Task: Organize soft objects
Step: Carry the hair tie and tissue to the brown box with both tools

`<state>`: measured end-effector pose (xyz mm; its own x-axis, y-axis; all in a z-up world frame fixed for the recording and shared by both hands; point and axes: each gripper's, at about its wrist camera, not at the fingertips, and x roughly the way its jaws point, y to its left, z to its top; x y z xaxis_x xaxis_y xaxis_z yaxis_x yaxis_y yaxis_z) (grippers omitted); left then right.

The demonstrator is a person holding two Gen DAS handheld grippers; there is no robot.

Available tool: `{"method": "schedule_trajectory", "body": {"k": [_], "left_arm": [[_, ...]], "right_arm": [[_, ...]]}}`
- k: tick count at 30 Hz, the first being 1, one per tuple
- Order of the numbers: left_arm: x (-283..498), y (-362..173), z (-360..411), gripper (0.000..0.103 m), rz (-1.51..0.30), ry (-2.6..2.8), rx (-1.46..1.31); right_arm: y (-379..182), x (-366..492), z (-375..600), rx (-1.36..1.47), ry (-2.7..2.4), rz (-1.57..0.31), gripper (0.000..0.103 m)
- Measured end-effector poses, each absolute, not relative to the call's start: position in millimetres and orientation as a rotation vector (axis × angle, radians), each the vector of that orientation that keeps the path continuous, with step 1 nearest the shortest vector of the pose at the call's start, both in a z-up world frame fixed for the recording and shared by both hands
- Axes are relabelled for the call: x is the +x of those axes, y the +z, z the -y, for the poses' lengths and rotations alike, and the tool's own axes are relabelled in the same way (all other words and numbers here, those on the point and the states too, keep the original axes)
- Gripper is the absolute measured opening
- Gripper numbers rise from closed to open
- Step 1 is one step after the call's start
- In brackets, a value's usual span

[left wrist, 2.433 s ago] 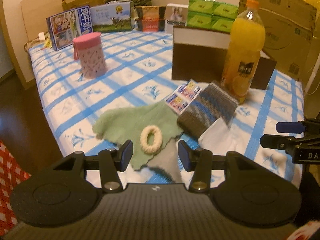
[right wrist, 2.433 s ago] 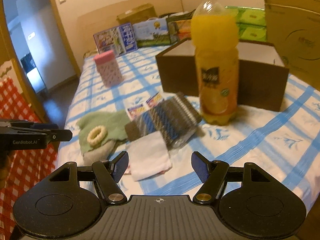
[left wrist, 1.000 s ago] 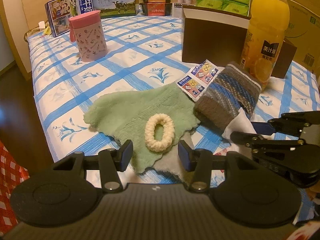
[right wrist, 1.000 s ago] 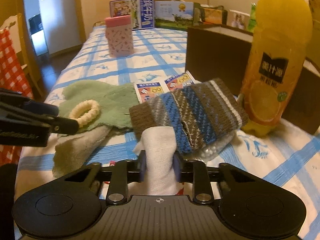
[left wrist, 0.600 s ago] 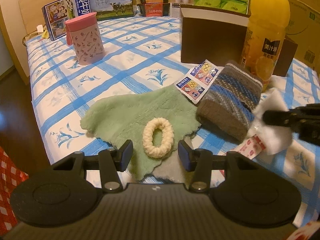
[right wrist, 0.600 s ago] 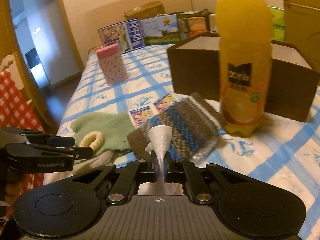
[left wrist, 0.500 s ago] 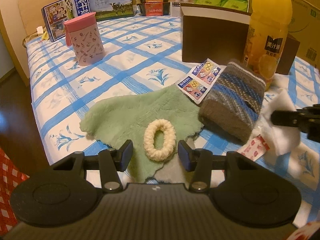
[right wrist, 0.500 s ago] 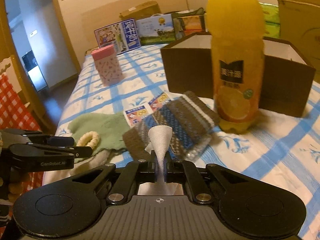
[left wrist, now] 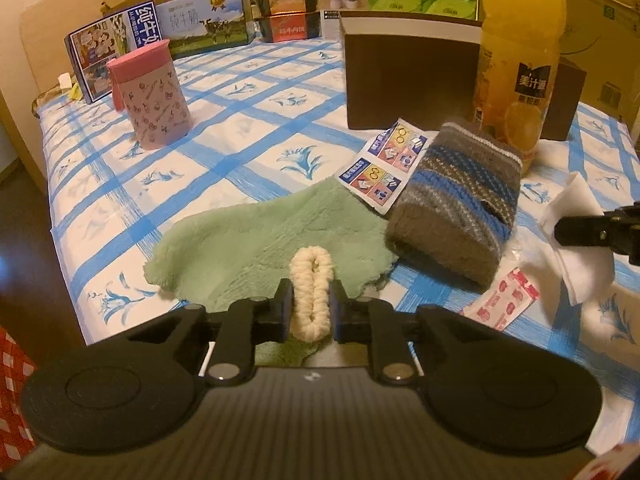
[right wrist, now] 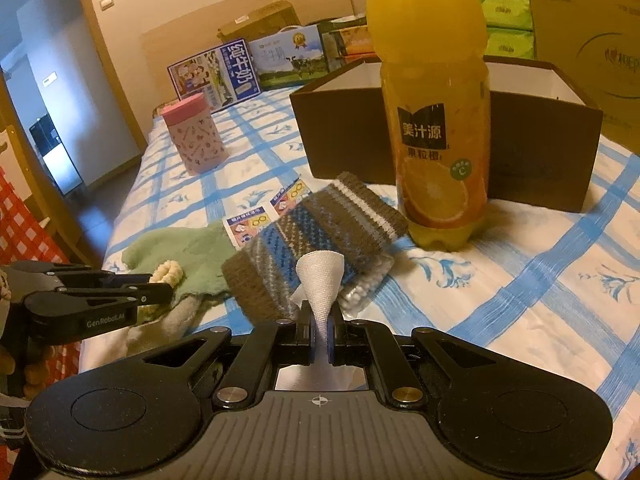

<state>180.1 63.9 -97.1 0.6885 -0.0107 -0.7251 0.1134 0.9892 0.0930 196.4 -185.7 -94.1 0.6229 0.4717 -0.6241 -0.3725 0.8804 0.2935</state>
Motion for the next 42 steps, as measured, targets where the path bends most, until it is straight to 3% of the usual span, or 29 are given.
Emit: {"method": "schedule_trajectory", "body": {"k": [13, 27, 40, 42], "left_arm": [[195, -53, -72, 0.017, -0.709, -0.138, 0.085], [342, 9, -86, 0.017, -0.588, -0.387, -0.022], [429, -2, -102, 0.016, -0.578, -0.454, -0.092], [436, -9, -104, 0.016, -0.583, -0.461, -0.107]], "right_arm": [[-68, 211, 154, 0.075, 0.466, -0.679, 0.006], [-11, 312, 86, 0.076, 0.176, -0.459, 0.006], [-33, 409, 58, -0.018, -0.029, -0.374, 0.006], [-41, 420, 57, -0.046, -0.064, -0.376, 0.014]]}}
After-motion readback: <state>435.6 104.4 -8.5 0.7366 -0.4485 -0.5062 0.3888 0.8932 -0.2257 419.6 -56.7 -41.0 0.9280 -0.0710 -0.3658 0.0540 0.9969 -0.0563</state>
